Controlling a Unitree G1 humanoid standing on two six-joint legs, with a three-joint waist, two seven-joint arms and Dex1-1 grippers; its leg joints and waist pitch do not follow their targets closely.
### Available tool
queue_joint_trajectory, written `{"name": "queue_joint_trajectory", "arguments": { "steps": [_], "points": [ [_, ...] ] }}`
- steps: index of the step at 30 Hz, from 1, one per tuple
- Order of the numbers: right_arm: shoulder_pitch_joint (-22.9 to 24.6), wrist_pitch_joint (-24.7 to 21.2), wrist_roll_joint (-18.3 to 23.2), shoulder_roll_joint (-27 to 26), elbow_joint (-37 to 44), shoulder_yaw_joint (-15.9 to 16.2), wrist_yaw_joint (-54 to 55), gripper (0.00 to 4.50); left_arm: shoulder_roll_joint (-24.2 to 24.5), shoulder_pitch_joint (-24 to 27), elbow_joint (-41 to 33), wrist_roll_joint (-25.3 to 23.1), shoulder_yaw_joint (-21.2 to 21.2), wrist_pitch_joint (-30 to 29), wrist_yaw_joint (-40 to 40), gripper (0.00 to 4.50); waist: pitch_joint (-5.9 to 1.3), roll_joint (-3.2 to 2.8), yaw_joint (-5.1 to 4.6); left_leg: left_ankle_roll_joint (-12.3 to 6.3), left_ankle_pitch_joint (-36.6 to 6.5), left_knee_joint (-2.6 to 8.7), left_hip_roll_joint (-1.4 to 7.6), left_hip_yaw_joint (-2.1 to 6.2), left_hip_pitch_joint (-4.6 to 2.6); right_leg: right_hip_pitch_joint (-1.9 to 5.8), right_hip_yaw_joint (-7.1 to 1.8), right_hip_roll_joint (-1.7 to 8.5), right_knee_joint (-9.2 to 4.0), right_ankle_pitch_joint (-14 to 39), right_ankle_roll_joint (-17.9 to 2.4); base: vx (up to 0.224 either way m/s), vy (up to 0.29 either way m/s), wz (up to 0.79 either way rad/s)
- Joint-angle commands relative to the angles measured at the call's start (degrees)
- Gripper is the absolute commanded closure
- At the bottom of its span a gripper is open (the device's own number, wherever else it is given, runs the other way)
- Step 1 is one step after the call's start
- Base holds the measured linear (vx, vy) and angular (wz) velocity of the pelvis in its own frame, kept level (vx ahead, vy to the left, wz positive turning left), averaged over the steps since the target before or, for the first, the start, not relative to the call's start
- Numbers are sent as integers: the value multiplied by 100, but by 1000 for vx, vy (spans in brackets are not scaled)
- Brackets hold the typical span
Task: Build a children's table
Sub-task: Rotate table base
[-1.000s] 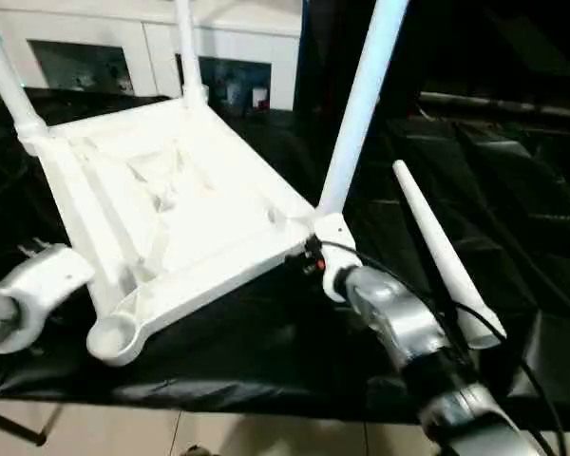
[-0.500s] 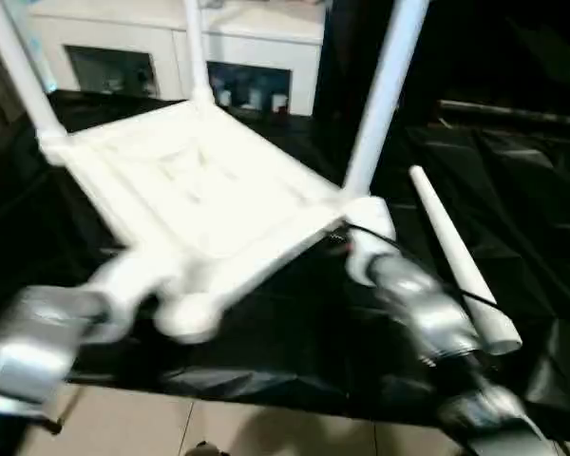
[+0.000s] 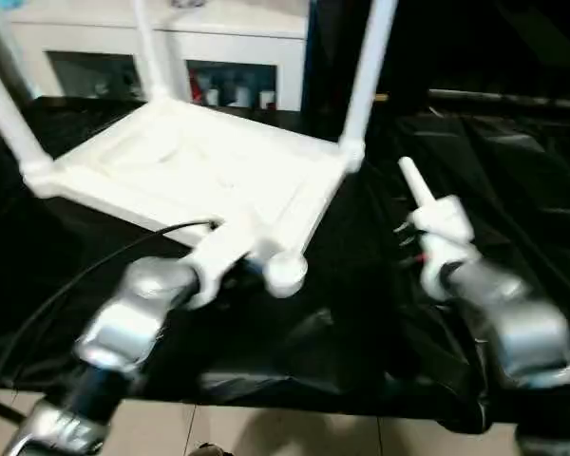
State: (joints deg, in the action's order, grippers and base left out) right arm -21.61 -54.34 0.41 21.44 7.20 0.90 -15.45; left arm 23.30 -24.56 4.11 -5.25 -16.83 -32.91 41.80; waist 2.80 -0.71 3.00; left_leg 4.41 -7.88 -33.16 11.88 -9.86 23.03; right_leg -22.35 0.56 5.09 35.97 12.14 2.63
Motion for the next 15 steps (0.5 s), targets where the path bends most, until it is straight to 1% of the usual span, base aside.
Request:
{"name": "queue_joint_trajectory", "arguments": {
  "steps": [1, 2, 3, 4, 6, 7, 8, 9, 10, 11, 12, 13, 14, 15],
  "points": [
    [-171, -315, 70, 109, 25, -244, -9, 291, 118, -12, -171, -24, -63, -69, 128, 252, -396, -42, -3, 304, -1263, 334, -24, -17, -161, 198, -72, 68, -419, 228, -1059, 0, 0, 0],
    [-368, -664, 129, 320, -123, -371, -72, 282, 296, 46, -363, 28, -91, -35, 357, 252, -396, -29, -11, 285, -1244, 330, -28, -22, -163, 200, -71, 61, -422, 232, -1070, 0, 0, 0],
    [-417, -735, 154, 360, -173, -401, -98, 279, 339, 67, -416, 56, -92, -22, 423, 252, -401, -36, -10, 278, -1222, 333, -27, -8, -168, 217, -63, 66, -411, 242, -1100, 0, 0, 0],
    [-595, -980, 221, 505, -350, -503, -187, 271, 478, 139, -603, 177, -91, 26, 655, 252, -399, -38, -19, 261, -1204, 323, -21, -16, -175, 209, -68, 63, -406, 210, -1149, 0, 0, 0],
    [-779, -1209, 275, 603, -555, -616, -254, 246, 553, 197, -765, 327, -66, 41, 830, 252, -379, -37, -21, 252, -1255, 320, -16, -35, -183, 189, -71, 60, -421, 299, -1205, 0, 0, 0],
    [-890, -1381, 330, 644, -685, -681, -315, 239, 579, 221, -851, 411, -50, 19, 904, 252, -388, -56, -17, 258, -1247, 313, -19, -37, -195, 188, -67, 58, -405, 314, -1245, 0, 0, 0],
    [-955, -1426, 340, 706, -785, -674, -366, 237, 600, 231, -916, 469, -53, -1, 975, 252, -382, -36, -12, 253, -1269, 314, -8, -42, -194, 185, -67, 64, -411, 331, -1278, 0, 0, 0],
    [-1029, -1412, 349, 767, -918, -683, -407, 232, 623, 248, -1008, 545, -50, -26, 1058, 252, -384, -42, -7, 254, -1265, 314, -7, -44, -197, 186, -66, 62, -409, 334, -1287, 0, 0, 0],
    [-1164, -1468, 396, 919, -1212, -661, -548, 219, 610, 262, -1195, 712, -29, -130, 1176, 252, -385, -29, -4, 250, -1292, 308, -3, -52, -198, 181, -67, 75, -412, 362, -1318, 0, 0, 0],
    [-1215, -1455, 410, 976, -1350, -649, -608, 205, 588, 258, -1269, 794, -8, -173, 1217, 252, -385, -19, 9, 242, -1279, 307, 1, -50, -199, 195, -64, 77, -405, 366, -1344, 0, 0, 0],
    [-1221, -1453, 411, 982, -1366, -648, -615, 195, 585, 258, -1277, 804, -6, -178, 1222, 252, -381, -23, 23, 241, -1294, 304, 4, -56, -209, 185, -64, 79, -410, 388, -1351, 0, 0, 0],
    [-1348, -1547, 519, 1013, -1625, -704, -722, 195, 519, 241, -1403, 960, 35, -276, 1280, 252, -386, -18, 32, 230, -1259, 291, -7, -68, -201, 187, -66, 76, -400, 394, -1369, 0, 0, 0],
    [-1415, -1586, 596, 1028, -1780, -719, -800, 181, 484, 226, -1475, 1049, 41, -343, 1325, 252, -378, -25, 40, 228, -1256, 295, -6, -66, -194, 186, -65, 77, -408, 415, -1360, 0, 0, 0],
    [-1415, -1586, 596, 1028, -1780, -719, -800, 181, 484, 226, -1475, 1049, 41, -343, 1325, 252, -383, -18, 42, 223, -1263, 290, -7, -68, -192, 189, -64, 80, -407, 443, -1356, 0, 0, 0]
  ]
}}
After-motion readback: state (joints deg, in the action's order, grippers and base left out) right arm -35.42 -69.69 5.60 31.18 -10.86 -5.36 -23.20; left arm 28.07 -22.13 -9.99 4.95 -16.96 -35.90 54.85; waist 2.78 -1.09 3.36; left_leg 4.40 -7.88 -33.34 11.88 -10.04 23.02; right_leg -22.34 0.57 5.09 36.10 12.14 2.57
